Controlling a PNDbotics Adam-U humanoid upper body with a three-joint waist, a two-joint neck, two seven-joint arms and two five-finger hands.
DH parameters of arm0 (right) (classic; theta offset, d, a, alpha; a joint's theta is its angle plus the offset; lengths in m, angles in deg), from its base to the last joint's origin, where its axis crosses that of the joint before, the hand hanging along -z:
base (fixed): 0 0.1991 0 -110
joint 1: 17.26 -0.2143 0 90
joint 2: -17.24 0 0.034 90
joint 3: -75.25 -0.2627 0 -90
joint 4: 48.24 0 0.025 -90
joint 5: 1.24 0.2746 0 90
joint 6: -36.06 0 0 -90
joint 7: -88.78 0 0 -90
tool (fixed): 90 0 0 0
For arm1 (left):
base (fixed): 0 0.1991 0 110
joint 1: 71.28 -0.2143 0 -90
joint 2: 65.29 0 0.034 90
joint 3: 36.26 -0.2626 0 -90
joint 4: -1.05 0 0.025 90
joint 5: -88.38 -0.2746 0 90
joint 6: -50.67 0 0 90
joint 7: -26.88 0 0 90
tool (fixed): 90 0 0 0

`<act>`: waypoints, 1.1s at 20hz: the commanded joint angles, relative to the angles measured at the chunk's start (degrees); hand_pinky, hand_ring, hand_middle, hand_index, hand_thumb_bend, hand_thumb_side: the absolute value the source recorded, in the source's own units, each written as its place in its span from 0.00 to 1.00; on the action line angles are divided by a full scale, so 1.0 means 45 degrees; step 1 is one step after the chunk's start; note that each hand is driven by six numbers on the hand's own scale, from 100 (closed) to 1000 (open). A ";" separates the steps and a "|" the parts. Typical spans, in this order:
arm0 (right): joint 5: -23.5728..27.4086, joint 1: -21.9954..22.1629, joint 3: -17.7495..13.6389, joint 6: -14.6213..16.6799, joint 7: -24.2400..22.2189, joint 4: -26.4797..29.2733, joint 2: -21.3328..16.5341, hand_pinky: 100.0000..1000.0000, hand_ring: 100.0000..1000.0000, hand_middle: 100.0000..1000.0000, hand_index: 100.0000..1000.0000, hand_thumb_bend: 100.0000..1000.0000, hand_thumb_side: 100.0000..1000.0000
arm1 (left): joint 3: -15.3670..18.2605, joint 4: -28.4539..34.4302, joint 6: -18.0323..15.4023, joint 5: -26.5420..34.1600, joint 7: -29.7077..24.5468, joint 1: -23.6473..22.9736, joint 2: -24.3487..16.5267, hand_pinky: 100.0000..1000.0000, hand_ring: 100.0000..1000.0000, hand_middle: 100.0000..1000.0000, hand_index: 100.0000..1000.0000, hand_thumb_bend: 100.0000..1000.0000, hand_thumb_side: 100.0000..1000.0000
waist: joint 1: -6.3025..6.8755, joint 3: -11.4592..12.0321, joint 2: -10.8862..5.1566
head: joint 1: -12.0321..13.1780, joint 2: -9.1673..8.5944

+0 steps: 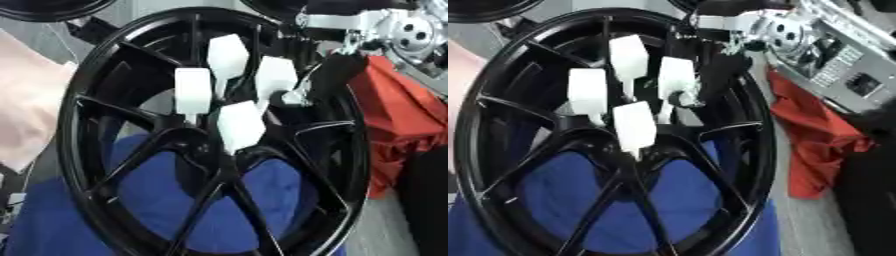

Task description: Pull the pin out of the wheel hub.

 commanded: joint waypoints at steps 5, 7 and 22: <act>0.0539 -0.0281 -0.0227 -0.0692 0.0254 0.0146 -0.0188 0.55 0.47 0.40 0.57 0.30 0.00 | 0.0097 0.0192 0.0010 -0.0055 0.0070 -0.0016 -0.0178 0.82 0.59 0.59 0.72 0.06 0.76 | 0.0026 0.0010 -0.0228 | 0.0094 -0.0151; 0.0626 -0.0288 -0.0224 -0.0677 0.0357 0.0161 -0.0188 0.54 0.46 0.39 0.55 0.29 0.00 | 0.0106 0.0192 -0.0001 -0.0040 0.0077 -0.0017 -0.0175 0.82 0.59 0.59 0.72 0.06 0.76 | 0.0012 0.0007 -0.0243 | 0.0102 -0.0148; 0.0874 -0.0134 -0.0678 0.0111 0.1142 0.0464 -0.0609 0.55 0.44 0.35 0.49 0.22 0.00 | 0.0166 0.0192 0.0007 0.0056 0.0104 -0.0062 -0.0105 0.82 0.60 0.59 0.72 0.06 0.74 | 0.0044 -0.0102 -0.0722 | 0.0133 -0.0230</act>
